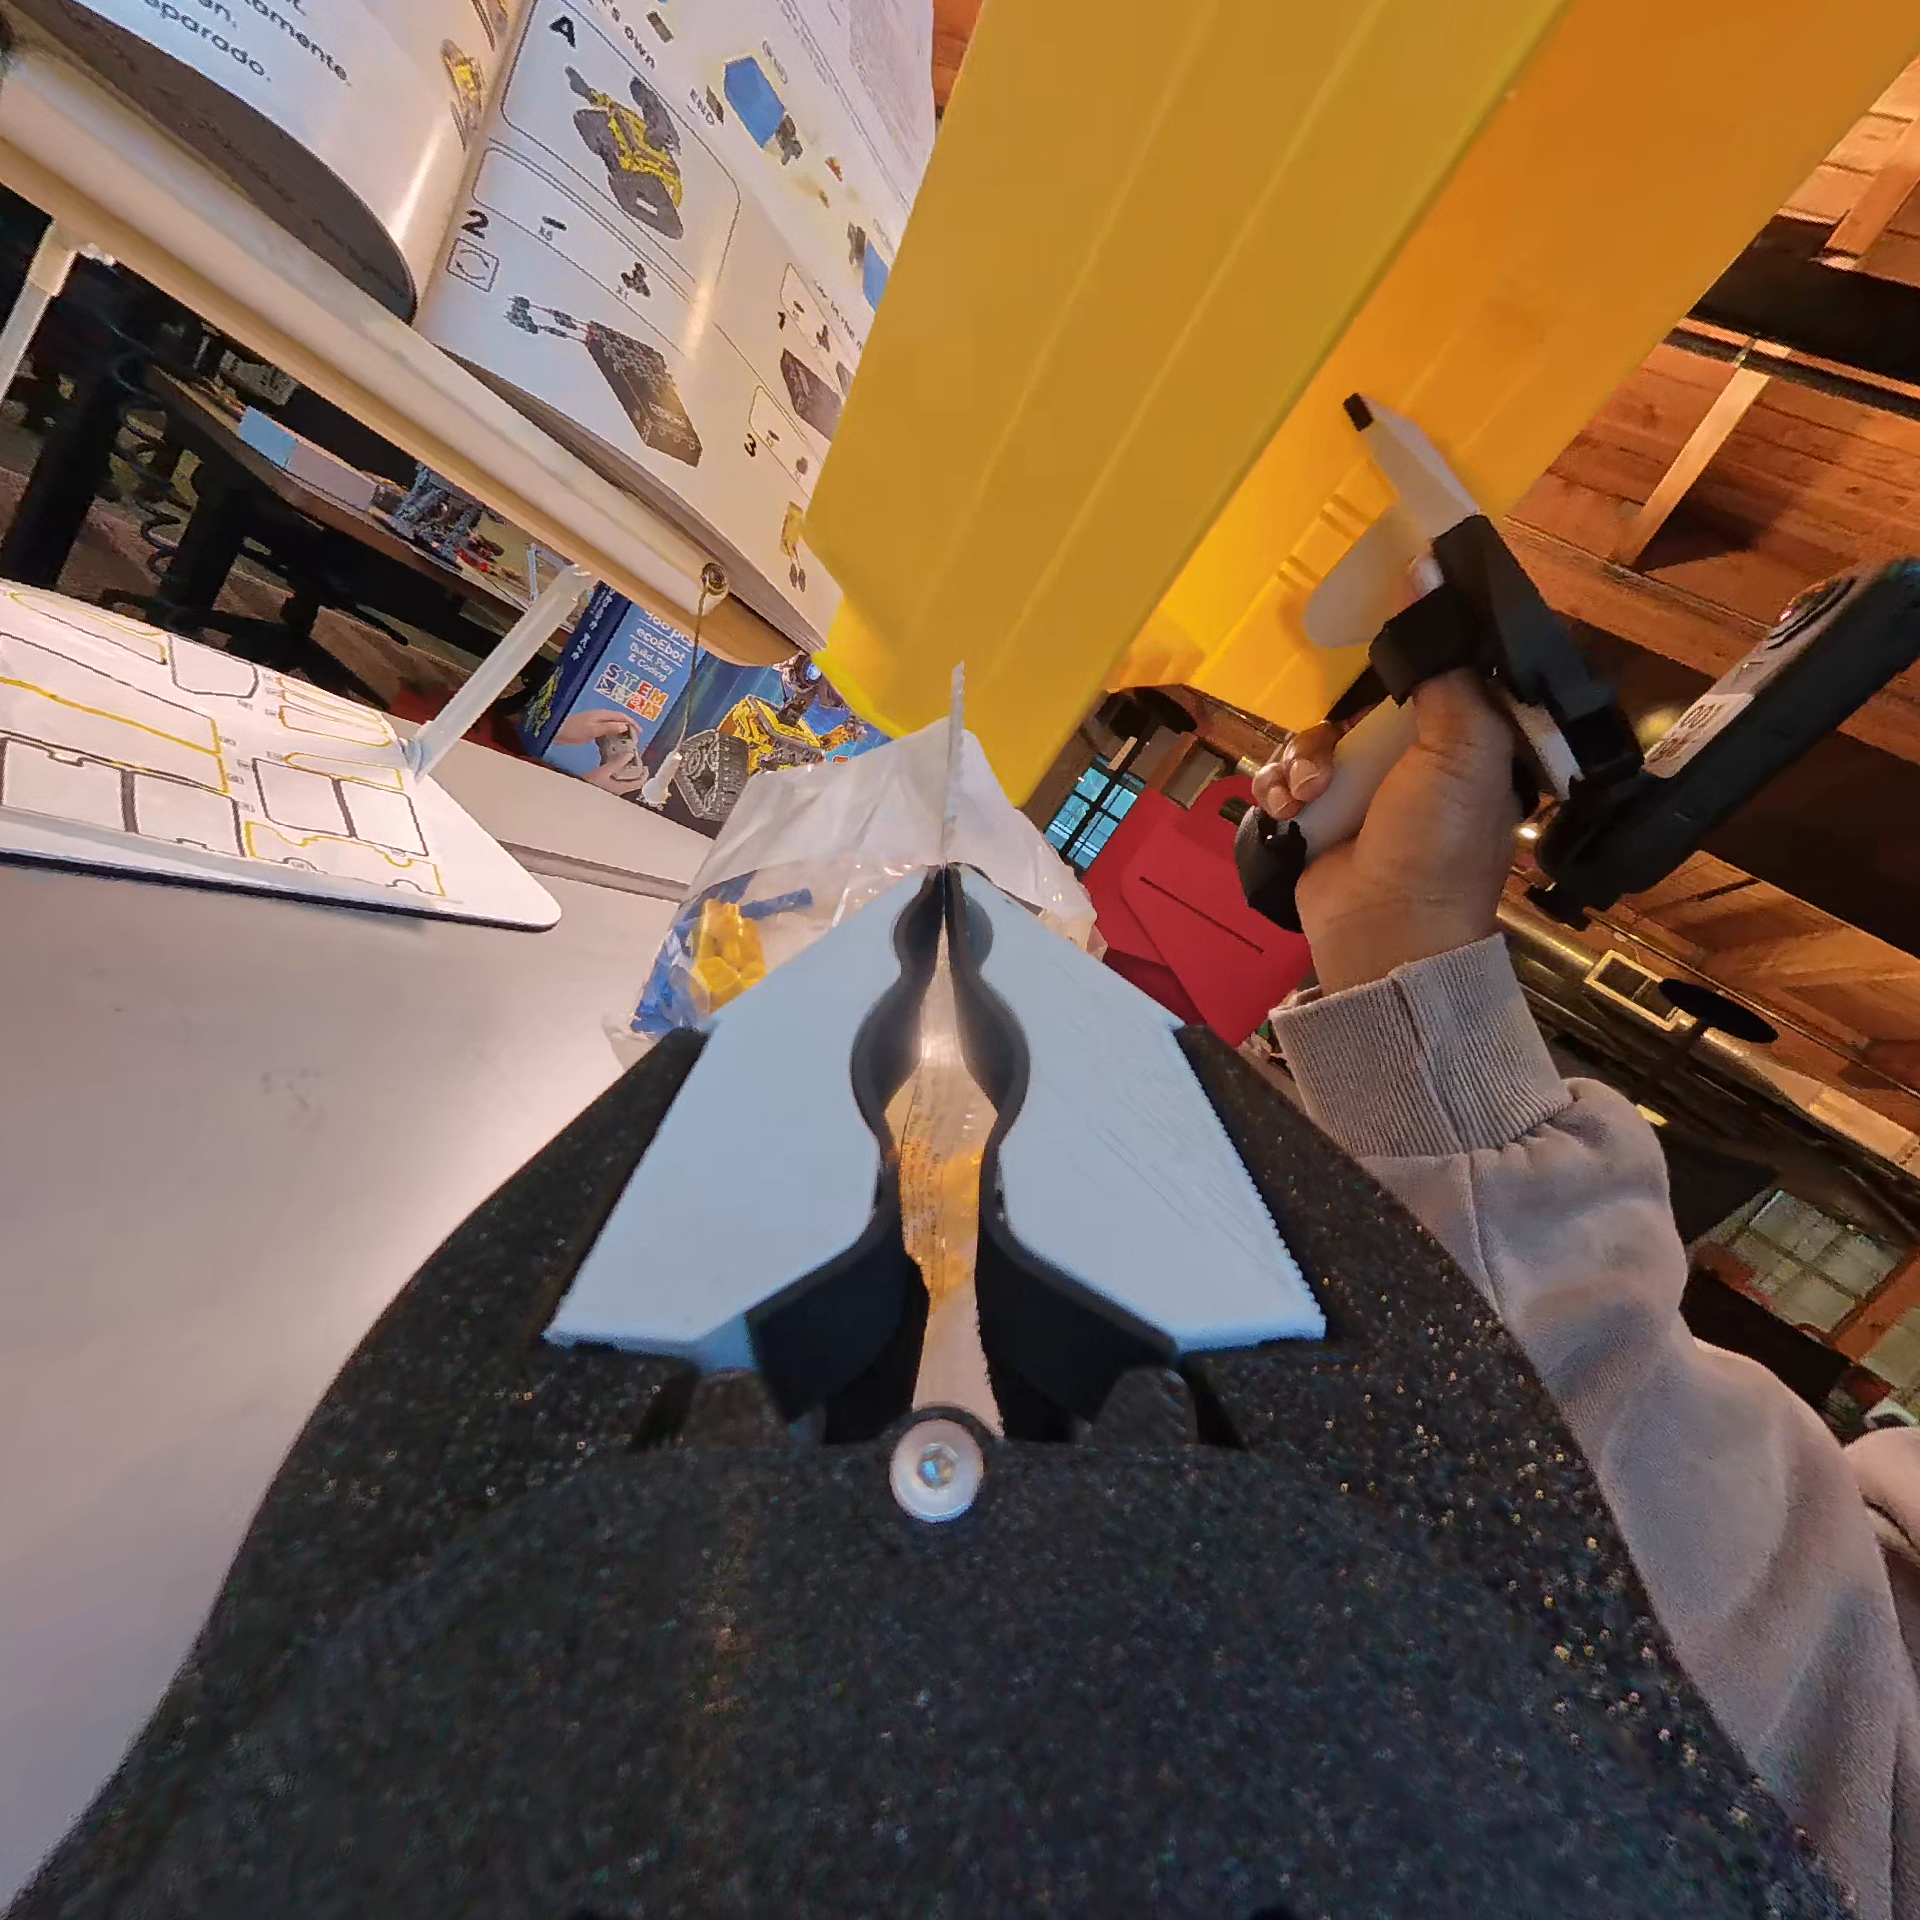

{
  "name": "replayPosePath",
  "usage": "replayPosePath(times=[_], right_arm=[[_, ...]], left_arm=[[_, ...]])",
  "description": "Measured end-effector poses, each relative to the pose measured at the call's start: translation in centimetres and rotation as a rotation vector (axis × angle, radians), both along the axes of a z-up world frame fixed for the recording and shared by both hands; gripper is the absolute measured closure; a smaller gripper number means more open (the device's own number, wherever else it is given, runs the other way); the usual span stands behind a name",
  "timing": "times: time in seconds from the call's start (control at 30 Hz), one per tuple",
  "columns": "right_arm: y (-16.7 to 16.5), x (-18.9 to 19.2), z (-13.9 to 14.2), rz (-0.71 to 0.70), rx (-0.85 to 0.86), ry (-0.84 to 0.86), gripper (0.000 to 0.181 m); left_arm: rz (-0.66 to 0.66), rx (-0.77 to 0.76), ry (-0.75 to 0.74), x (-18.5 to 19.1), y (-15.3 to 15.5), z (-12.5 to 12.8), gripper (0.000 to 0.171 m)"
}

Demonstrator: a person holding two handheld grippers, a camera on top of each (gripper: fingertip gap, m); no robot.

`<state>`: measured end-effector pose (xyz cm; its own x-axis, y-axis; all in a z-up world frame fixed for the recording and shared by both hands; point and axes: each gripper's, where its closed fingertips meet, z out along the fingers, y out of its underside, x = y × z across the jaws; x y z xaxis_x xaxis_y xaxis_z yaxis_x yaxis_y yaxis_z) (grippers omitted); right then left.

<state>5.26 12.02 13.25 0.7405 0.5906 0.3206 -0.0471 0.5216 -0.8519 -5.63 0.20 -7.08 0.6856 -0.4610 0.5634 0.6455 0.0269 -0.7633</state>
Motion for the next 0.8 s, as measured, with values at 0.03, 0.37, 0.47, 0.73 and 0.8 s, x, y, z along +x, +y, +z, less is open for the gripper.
replayPosePath(times=[0.03,0.37,0.47,0.73,0.8], right_arm=[[0.0,0.1,0.0,-0.002,0.003,0.012,0.177],[-0.1,-0.1,0.1,-0.006,0.032,0.017,0.177],[-0.5,0.1,-0.6,0.009,0.035,0.022,0.178],[-1.2,0.6,0.2,0.038,0.040,0.040,0.178],[-1.1,0.7,-0.6,0.049,0.020,0.044,0.178]], left_arm=[[0.000,0.001,0.002,0.1,-0.1,0.0,0.171],[0.005,0.000,-0.007,-0.1,-0.2,-0.1,0.171],[0.006,0.001,-0.009,-0.2,-0.1,0.0,0.171],[-0.006,0.003,-0.017,-0.1,-0.1,0.0,0.171],[-0.009,0.006,-0.009,0.0,-0.1,0.1,0.171]])
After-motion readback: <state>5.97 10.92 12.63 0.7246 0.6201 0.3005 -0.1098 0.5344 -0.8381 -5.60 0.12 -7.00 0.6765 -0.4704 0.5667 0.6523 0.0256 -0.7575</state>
